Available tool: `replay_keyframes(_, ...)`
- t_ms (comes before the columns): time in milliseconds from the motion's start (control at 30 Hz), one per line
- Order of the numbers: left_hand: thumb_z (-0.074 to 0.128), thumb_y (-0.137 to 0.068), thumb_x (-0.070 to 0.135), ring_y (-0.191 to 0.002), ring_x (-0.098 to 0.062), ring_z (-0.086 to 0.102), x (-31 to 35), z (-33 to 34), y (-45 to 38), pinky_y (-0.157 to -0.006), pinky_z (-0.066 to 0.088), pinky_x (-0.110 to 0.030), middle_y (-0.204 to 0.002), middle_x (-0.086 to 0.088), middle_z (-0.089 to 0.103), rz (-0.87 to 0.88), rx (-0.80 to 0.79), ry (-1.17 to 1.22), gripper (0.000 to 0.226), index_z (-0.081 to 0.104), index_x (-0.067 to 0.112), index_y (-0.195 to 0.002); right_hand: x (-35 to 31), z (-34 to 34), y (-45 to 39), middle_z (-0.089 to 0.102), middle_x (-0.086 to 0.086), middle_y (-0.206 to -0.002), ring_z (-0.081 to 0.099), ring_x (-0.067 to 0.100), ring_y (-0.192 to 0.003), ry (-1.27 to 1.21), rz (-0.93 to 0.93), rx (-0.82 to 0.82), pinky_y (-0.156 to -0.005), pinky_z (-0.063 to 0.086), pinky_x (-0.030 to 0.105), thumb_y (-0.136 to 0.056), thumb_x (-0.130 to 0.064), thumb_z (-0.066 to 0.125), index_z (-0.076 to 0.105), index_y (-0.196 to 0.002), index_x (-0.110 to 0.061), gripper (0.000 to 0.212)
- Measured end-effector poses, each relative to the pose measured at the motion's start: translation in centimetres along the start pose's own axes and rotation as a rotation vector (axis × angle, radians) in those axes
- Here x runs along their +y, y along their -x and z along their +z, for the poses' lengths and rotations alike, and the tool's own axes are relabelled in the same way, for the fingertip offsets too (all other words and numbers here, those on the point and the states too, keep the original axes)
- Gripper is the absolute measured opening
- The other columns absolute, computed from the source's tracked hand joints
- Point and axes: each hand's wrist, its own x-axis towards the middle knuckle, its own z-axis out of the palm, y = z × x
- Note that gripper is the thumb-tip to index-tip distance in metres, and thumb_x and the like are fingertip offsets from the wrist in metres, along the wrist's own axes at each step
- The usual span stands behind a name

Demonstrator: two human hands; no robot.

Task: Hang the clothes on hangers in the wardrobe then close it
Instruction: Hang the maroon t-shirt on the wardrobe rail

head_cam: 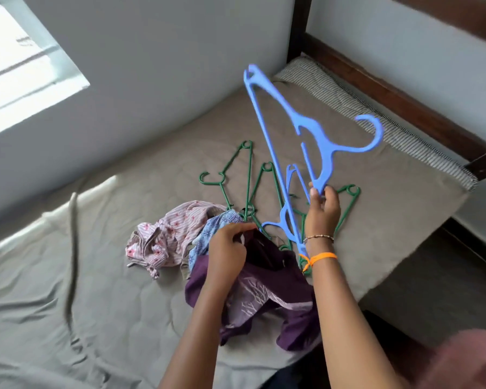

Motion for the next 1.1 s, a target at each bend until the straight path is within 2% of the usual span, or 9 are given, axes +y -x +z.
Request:
replay_keyframes(100, 0.040, -0.074, -0.016, -0.090, -0.011, 0.060, 0.6, -2.2, 0.9, -0.077, 0.042, -0.015, -0.102, -0.001, 0.070, 0.017, -0.031, 0.036, 0.053, 0.074, 0.011, -0.103, -5.1, -1.0, 2.9, 0.051, -0.010, -0.068, 0.040, 0.000, -0.053, -0.444, 0.079, -0.105, -0.056, 0.034, 0.014, -0.095, -0.008, 0.043, 0.047, -0.079, -0.017, 0.019)
replay_keyframes(233, 0.041, -0.073, -0.015, -0.098, -0.014, 0.062, 2.0, -5.0, 2.2, -0.078, 0.039, -0.013, -0.102, -0.004, 0.071, 0.129, -0.046, 0.040, 0.049, 0.074, 0.008, -0.102, -9.1, -1.2, 6.1, 0.042, -0.015, -0.055, 0.032, 0.003, -0.048, -0.805, 0.155, -0.108, -0.053, 0.028, 0.016, -0.102, -0.022, 0.032, 0.040, -0.073, -0.017, 0.031)
replay_keyframes(367, 0.033, -0.064, -0.017, -0.095, -0.015, 0.060, 3.9, -8.0, 3.6, -0.074, 0.040, -0.009, -0.095, -0.001, 0.067, 0.270, -0.076, 0.050, 0.061, 0.074, 0.009, -0.102, -10.3, -1.2, 9.3, 0.038, -0.010, -0.057, 0.030, 0.005, -0.049, -0.869, 0.163, -0.136, -0.054, 0.028, 0.018, -0.100, -0.033, 0.036, 0.037, -0.070, -0.017, 0.034)
replay_keyframes(467, 0.031, -0.063, -0.019, -0.088, -0.010, 0.056, 5.3, -9.9, 4.4, -0.071, 0.037, -0.002, -0.093, -0.002, 0.067, 0.352, -0.055, 0.074, 0.064, 0.075, 0.008, -0.099, -9.1, -1.6, 11.0, 0.035, -0.009, -0.058, 0.029, 0.005, -0.050, -0.773, 0.127, -0.165, -0.053, 0.028, 0.017, -0.088, -0.037, 0.042, 0.037, -0.069, -0.017, 0.028)
replay_keyframes(600, 0.030, -0.061, -0.020, -0.087, -0.012, 0.062, 6.5, -12.5, 5.4, -0.081, 0.047, -0.016, -0.087, 0.002, 0.068, 0.438, 0.008, 0.262, 0.065, 0.076, 0.014, -0.092, -6.8, -3.4, 12.6, 0.042, -0.009, -0.056, 0.036, 0.007, -0.056, -0.666, 0.196, -0.159, -0.060, 0.031, 0.023, -0.074, -0.037, 0.057, 0.042, -0.067, -0.017, 0.026)
replay_keyframes(733, 0.028, -0.066, -0.017, -0.051, -0.010, 0.049, 7.3, -13.3, 6.8, -0.049, 0.037, -0.019, -0.064, -0.001, 0.061, 0.335, -0.082, 0.312, 0.062, 0.074, 0.016, -0.092, -8.3, -3.6, 13.4, 0.051, -0.007, -0.068, 0.045, 0.011, -0.069, -0.688, 0.169, -0.217, -0.066, 0.038, 0.022, -0.064, -0.026, 0.063, 0.054, -0.077, -0.017, 0.018)
replay_keyframes(833, 0.028, -0.068, -0.013, -0.059, -0.023, 0.043, 7.4, -13.5, 7.9, -0.051, 0.030, -0.026, -0.063, -0.013, 0.054, 0.263, -0.087, 0.388, 0.055, 0.072, 0.012, -0.088, -9.3, -3.7, 13.4, 0.049, -0.004, -0.069, 0.045, 0.009, -0.064, -0.442, 0.064, -0.189, -0.063, 0.038, 0.024, -0.076, -0.031, 0.055, 0.054, -0.082, -0.015, 0.017)
replay_keyframes(967, 0.049, -0.081, 0.024, -0.070, -0.025, 0.056, 6.5, -15.6, 7.0, -0.061, 0.042, -0.026, -0.072, -0.013, 0.064, 0.000, -0.066, 0.695, 0.028, 0.072, 0.012, -0.074, -7.8, -6.5, 12.3, 0.065, 0.015, -0.089, 0.058, 0.027, -0.086, 0.050, -0.154, -0.076, -0.076, 0.038, 0.031, -0.079, -0.045, 0.044, 0.057, -0.104, 0.000, 0.053)
replay_keyframes(1100, 0.074, -0.055, 0.065, -0.065, -0.024, 0.051, 4.2, -16.2, 5.8, -0.064, 0.043, -0.035, -0.081, -0.012, 0.057, -0.147, -0.136, 0.693, 0.066, 0.071, 0.006, -0.083, -6.9, -9.1, 10.9, 0.061, 0.021, -0.107, 0.055, 0.038, -0.104, 0.437, -0.164, -0.027, -0.084, 0.038, 0.044, -0.091, -0.019, 0.049, 0.054, -0.114, 0.000, 0.031)
